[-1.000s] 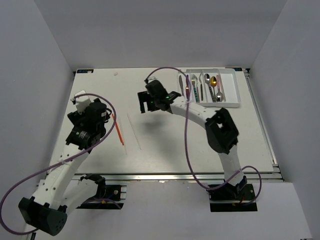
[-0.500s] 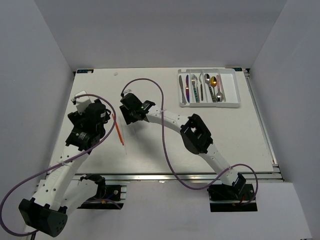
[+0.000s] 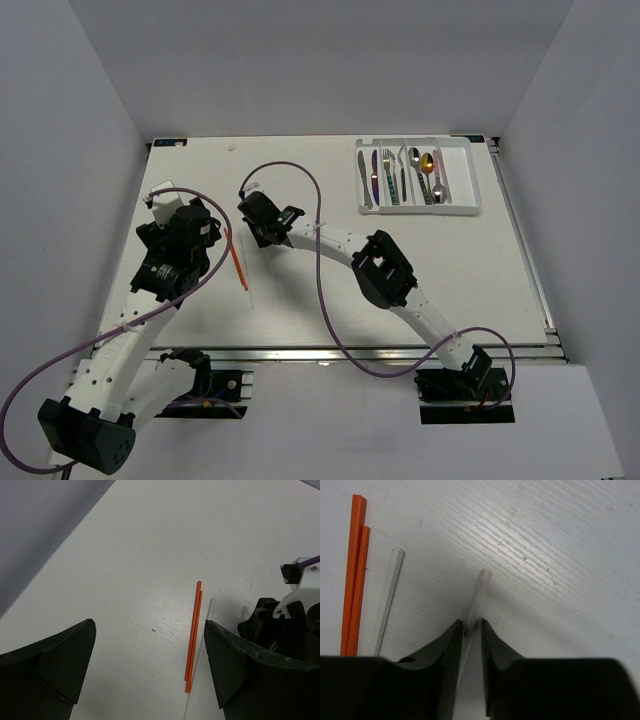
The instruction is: Sort the eating utensils into containers
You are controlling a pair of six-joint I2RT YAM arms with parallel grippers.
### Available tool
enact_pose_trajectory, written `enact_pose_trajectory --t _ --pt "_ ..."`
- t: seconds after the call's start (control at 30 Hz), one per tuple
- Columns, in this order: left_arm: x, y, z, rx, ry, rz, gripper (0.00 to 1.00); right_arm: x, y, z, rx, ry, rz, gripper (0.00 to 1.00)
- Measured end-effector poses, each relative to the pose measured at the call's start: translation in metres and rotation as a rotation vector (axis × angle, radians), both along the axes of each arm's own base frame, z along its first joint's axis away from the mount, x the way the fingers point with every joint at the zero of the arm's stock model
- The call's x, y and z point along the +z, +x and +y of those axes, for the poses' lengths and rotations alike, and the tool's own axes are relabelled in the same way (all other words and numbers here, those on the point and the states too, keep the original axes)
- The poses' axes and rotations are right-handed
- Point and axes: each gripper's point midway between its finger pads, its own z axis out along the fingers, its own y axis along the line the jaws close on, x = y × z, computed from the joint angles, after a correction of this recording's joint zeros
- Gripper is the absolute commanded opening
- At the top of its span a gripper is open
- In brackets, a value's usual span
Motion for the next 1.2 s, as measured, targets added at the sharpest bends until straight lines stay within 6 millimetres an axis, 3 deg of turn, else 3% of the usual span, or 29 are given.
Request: enact_pose_trajectory --t 0.07,0.13,0.17,0.37,0.5,0.57,0.67,0.83,0.93,1.07,1.2 --pt "0.0 0.0 0.0 0.0 0.0 0.001 0.98 -0.001 0.0 -0.001 -0.009 0.003 0.005 0.21" --pt "0.0 0.0 0.0 -0.002 0.0 0.002 0.98 -0.002 0.002 -0.003 -0.024 0.013 0.011 0.02" --pt "-0.001 0.0 0.0 -0.002 0.0 0.002 0.98 -0.002 0.002 -0.006 -0.031 0.015 0.016 0.0" --pt "-0.001 0.0 0.0 -0.002 0.0 0.003 0.98 -0.002 0.0 -0.033 -0.071 0.005 0.061 0.0" --pt "-0.001 0.0 0.001 -0.001 0.0 0.003 0.98 -0.002 -0.019 -0.055 -0.037 0.023 0.141 0.0" --pt "-0.001 0.0 0.0 -0.002 -0.001 0.004 0.98 0.003 -0.041 -0.081 -0.01 0.065 0.237 0.0" --pt "-0.003 0.0 0.0 -0.004 -0.001 0.008 0.98 0.029 -0.042 -0.11 -0.023 0.149 0.294 0.0" --pt "-0.003 0.0 0.0 -0.006 -0.002 0.009 0.98 0.119 0.006 -0.153 -0.082 0.364 0.185 0.0" --pt "-0.003 0.0 -0.001 -0.009 -0.004 0.01 0.98 0.16 0.041 -0.195 -0.151 0.421 0.08 0.0" --pt "-0.004 0.0 -0.002 -0.015 -0.007 0.011 0.98 0.176 0.1 -0.272 -0.294 0.364 -0.039 0.0" --pt "-0.004 0.001 -0.003 -0.024 -0.008 0.011 0.98 0.18 0.185 -0.371 -0.469 0.248 -0.163 0.0"
